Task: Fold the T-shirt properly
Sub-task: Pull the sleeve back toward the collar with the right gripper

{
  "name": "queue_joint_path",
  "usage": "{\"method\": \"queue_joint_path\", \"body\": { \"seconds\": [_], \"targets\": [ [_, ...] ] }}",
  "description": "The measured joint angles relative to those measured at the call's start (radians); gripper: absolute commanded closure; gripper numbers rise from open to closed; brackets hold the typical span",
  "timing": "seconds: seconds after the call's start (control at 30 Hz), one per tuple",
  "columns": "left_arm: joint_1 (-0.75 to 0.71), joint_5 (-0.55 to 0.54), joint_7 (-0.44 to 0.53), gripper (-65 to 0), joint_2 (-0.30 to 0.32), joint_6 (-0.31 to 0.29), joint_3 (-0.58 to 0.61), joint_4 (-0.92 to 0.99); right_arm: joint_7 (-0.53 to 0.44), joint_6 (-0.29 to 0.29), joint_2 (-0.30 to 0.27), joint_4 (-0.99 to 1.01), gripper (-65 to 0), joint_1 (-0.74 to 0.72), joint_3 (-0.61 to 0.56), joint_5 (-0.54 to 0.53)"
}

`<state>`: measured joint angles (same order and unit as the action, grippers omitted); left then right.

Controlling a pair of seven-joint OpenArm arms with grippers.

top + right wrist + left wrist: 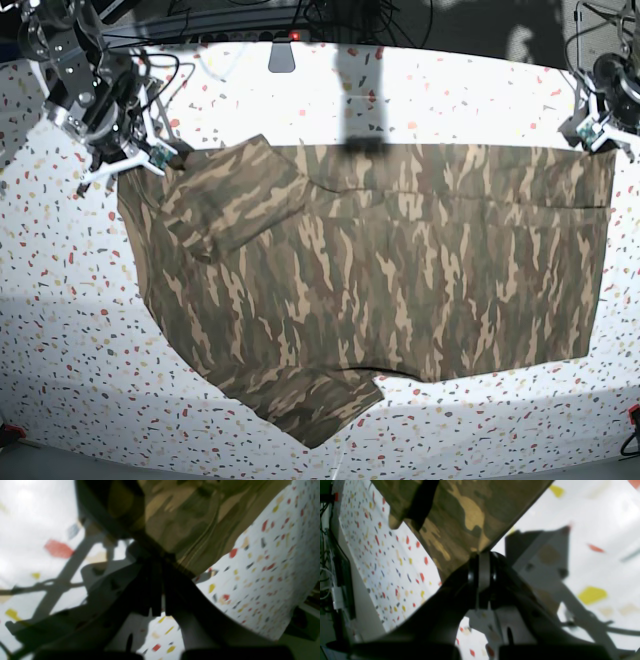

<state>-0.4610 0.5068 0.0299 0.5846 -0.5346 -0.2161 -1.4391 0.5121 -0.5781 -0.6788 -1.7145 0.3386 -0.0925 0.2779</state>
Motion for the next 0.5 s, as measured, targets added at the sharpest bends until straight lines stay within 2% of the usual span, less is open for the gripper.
{"method": "queue_joint_path", "body": {
  "seconds": [0.17,0.37,0.5],
  "targets": [
    [-0.076,-0.049,0.000,0.0,-0.001,-0.001,-0.050,-0.054,-0.027,0.009,0.000,-0.020,0.0,0.095,0.065,-0.005],
    [-0.175,-0.127,-0.012,0.0,-0.004,-0.024,-0.145,-0.127,-0.083,-0.003,0.001,-0.086,0.0,0.269,0.237,-0.175],
    [-0.232,-0.148,-0.010,0.0,-0.001,-0.019,-0.165,-0.200,-0.108,-0.001,0.005,-0.117,0.0,0.365,0.328,-0.188]
  ]
}}
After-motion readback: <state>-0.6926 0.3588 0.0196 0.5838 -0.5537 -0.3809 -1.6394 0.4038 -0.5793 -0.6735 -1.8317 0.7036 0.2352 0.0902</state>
